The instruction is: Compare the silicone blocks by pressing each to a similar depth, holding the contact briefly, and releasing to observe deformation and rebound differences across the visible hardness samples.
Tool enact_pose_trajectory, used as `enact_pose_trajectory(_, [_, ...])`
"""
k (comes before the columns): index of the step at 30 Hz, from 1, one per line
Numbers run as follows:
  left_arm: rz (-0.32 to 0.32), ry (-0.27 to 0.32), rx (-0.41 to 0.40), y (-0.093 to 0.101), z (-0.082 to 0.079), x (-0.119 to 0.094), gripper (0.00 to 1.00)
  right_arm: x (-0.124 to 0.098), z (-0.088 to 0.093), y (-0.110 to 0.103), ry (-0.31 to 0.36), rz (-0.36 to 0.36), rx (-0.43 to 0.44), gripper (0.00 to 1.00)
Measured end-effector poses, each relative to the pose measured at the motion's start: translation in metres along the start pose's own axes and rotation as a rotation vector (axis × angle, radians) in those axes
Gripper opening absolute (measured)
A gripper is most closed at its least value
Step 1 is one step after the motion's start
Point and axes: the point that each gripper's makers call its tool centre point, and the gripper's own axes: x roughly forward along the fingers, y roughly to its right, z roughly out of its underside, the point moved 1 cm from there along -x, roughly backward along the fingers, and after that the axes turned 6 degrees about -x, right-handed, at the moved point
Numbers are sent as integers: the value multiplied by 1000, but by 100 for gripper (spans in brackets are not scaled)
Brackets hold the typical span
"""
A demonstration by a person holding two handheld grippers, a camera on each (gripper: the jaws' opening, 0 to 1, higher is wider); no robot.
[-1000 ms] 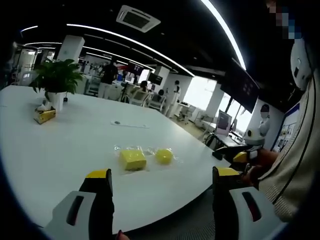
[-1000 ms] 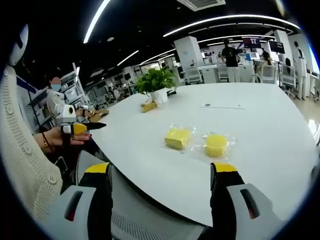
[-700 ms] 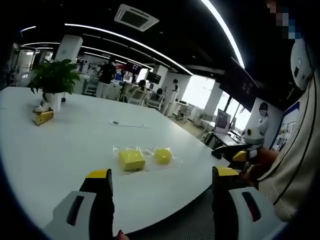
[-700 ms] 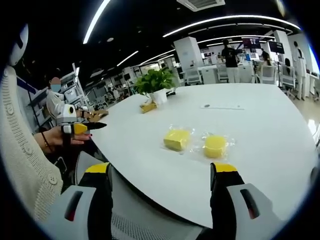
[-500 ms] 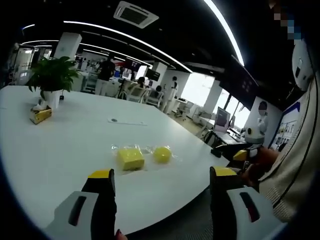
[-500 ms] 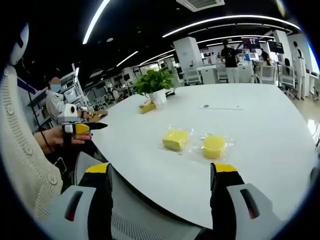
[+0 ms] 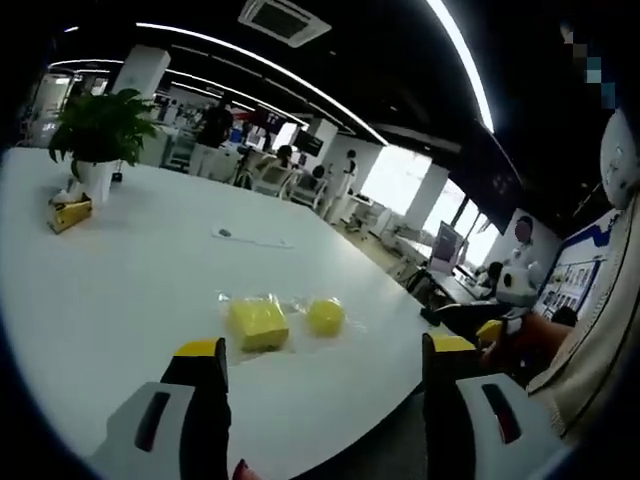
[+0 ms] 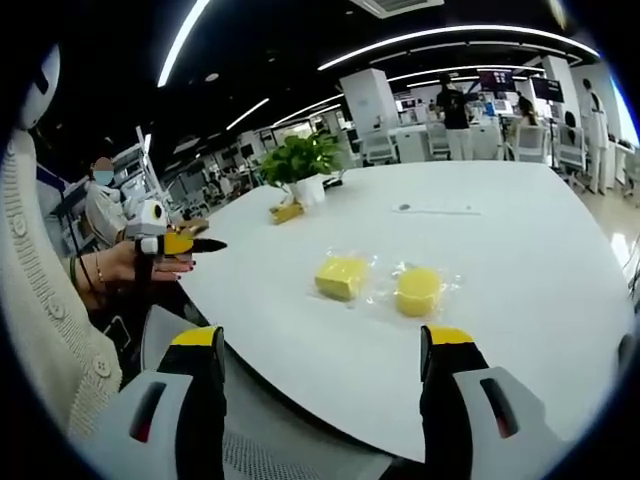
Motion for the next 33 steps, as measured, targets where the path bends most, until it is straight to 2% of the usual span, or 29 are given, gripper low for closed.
enact_pose_trajectory(2, [-5, 3, -25, -8, -4, 8, 79, 2, 1, 2, -5, 2, 9, 75])
enact_pose_trajectory(5, [-1, 23, -106, -23, -12, 27, 79, 6, 4, 6, -20, 10, 24, 75])
enact_pose_trajectory(6, [1, 19, -98, -28, -13, 33, 79, 7, 4, 7, -21, 13, 26, 75])
enact_pose_trajectory(9, [-17, -44, -69, -47, -5, 53, 79, 11, 7, 12, -37, 21, 43, 74])
enact_pose_trajectory(15, [-4, -57, -158, -86, 2, 87, 79, 19, 12, 22, -64, 40, 66, 74])
enact_pose_trajectory(18, [-10, -59, -167, -93, 2, 102, 79, 22, 13, 26, -74, 47, 76, 74])
enact_pose_trajectory(23, [-7, -53, -234, -109, 4, 128, 78, 27, 19, 33, -103, 62, 92, 74])
enact_pose_trajectory(29, [20, -83, -276, -124, 14, 153, 78, 29, 21, 40, -125, 77, 108, 74])
enact_pose_trajectory(33, [37, -86, -347, -135, 17, 167, 78, 31, 28, 44, -152, 88, 115, 74])
